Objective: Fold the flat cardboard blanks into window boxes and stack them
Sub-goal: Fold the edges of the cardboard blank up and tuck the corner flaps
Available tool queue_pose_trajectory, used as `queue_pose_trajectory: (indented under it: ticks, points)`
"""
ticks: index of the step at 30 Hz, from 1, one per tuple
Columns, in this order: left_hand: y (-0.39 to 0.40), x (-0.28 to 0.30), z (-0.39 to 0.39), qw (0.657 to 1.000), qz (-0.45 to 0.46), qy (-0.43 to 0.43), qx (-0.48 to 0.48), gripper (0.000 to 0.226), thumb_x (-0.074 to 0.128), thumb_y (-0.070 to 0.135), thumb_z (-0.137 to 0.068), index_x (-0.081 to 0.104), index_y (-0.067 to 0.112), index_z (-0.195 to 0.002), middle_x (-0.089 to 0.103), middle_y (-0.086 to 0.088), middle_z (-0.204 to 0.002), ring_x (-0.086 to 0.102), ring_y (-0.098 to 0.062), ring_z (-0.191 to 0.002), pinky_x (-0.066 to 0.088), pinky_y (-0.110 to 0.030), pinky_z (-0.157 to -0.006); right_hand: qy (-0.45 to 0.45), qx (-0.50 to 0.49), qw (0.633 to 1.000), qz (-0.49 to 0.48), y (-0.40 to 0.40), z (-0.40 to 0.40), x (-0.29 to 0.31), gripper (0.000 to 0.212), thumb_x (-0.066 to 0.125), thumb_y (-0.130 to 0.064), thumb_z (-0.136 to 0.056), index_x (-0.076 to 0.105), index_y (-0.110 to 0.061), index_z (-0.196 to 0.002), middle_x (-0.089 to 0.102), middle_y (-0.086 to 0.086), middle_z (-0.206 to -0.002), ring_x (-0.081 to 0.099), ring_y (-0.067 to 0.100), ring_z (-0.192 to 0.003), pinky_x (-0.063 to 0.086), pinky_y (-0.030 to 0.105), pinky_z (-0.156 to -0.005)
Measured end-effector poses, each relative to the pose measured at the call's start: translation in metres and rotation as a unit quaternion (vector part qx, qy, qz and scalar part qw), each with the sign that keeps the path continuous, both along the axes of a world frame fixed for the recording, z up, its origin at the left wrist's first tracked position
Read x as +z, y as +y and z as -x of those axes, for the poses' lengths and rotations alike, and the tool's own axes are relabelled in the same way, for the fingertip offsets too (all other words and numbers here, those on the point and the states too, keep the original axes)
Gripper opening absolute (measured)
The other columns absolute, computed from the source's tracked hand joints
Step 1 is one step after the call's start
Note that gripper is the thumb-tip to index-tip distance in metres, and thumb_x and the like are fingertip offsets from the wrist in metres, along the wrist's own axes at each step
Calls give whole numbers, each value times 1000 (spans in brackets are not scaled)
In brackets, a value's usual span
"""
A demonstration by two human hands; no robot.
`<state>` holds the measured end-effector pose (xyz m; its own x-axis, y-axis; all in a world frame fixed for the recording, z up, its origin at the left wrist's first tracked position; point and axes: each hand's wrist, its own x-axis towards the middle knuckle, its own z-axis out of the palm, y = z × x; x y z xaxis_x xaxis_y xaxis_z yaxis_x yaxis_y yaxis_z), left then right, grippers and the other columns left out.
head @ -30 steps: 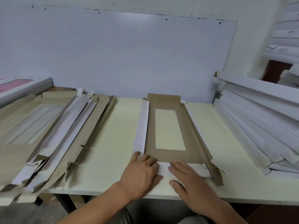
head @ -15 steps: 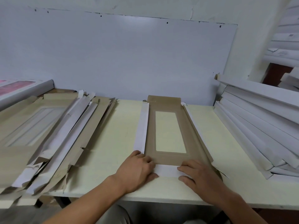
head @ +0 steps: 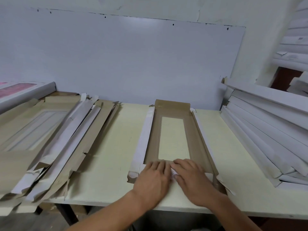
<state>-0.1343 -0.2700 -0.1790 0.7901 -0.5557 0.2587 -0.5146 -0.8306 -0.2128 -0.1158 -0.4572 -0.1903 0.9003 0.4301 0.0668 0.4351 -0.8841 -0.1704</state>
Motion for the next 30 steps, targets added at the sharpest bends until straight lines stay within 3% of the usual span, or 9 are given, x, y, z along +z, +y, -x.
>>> queue_pose_trajectory:
  ticks: [3, 7, 11, 14, 18, 20, 23, 28, 30]
  points:
    - [0, -12, 1, 985, 20, 171, 6, 72, 16, 49, -104, 10, -2, -154, 10, -21, -162, 6, -31, -151, 6, -41, -123, 75, 3, 993, 88, 5, 0, -7, 62, 0, -56, -100, -20, -31, -153, -22, -17, -161, -29, 8, -146, -11, 46, -121]
    - [9, -7, 5, 958, -5, 285, 22, 103, 7, 79, -86, -16, 2, -152, -23, -15, -159, -28, -25, -146, -12, -41, -122, 115, -18, 988, 100, 0, 0, -4, 97, -23, -79, -70, -27, -26, -150, -36, -14, -154, -37, 9, -141, -17, 47, -120]
    - [11, 3, 10, 954, -72, 280, 77, 102, 9, 76, -90, -8, -4, -152, -13, -24, -160, -14, -33, -149, -3, -45, -123, 116, -56, 984, 121, -19, 4, 2, 98, -17, -79, -73, -23, -22, -153, -30, -11, -159, -32, 10, -144, -18, 42, -120]
    - [0, 12, 6, 975, -53, 202, 80, 68, 19, 51, -104, 26, -3, -145, 25, -26, -153, 22, -39, -142, 18, -46, -118, 110, -57, 979, 159, -19, 3, 8, 87, -6, -71, -88, -11, -19, -157, -16, -6, -164, -17, 14, -150, -11, 39, -122]
    - [-15, 13, -5, 985, 47, 165, -30, 48, 39, 10, -93, 32, 13, -140, 42, -8, -138, 37, -27, -130, 22, -43, -113, 47, -21, 995, 89, -24, -19, 24, 45, 26, -38, -106, 52, -19, -136, 50, -1, -142, 44, 17, -131, 28, 34, -115]
    - [-17, 13, -6, 984, 75, 155, -41, 43, 40, 6, -89, 39, 15, -130, 48, -6, -125, 43, -27, -117, 26, -41, -109, 50, -14, 998, 37, -36, -33, 37, 35, 41, -15, -100, 63, -15, -127, 60, 2, -127, 53, 20, -120, 34, 27, -106]
    - [-8, 12, -2, 982, 103, 146, -62, 27, 39, 6, -86, 46, 17, -110, 50, -3, -109, 44, -24, -103, 29, -37, -100, 38, -26, 998, -33, -72, -54, 54, 58, 51, 12, -77, 68, -15, -125, 61, 9, -130, 53, 27, -125, 30, 15, -101]
    - [42, 21, 1, 966, 90, 197, -143, 25, 48, 5, -76, 43, 25, -91, 48, 7, -93, 43, -16, -94, 31, -35, -96, 27, -19, 972, 233, -116, -74, 55, 79, 40, 7, -78, 42, -35, -145, 23, -12, -160, 10, 18, -150, 17, 32, -117]
    - [70, 30, -3, 965, 59, 216, -138, 22, 52, 6, -73, 40, 23, -81, 46, 10, -89, 43, -13, -95, 30, -33, -93, 4, -2, 961, 278, -122, -75, 58, 65, 43, -2, -82, 45, -37, -138, 33, -12, -152, 18, 15, -145, 23, 28, -110]
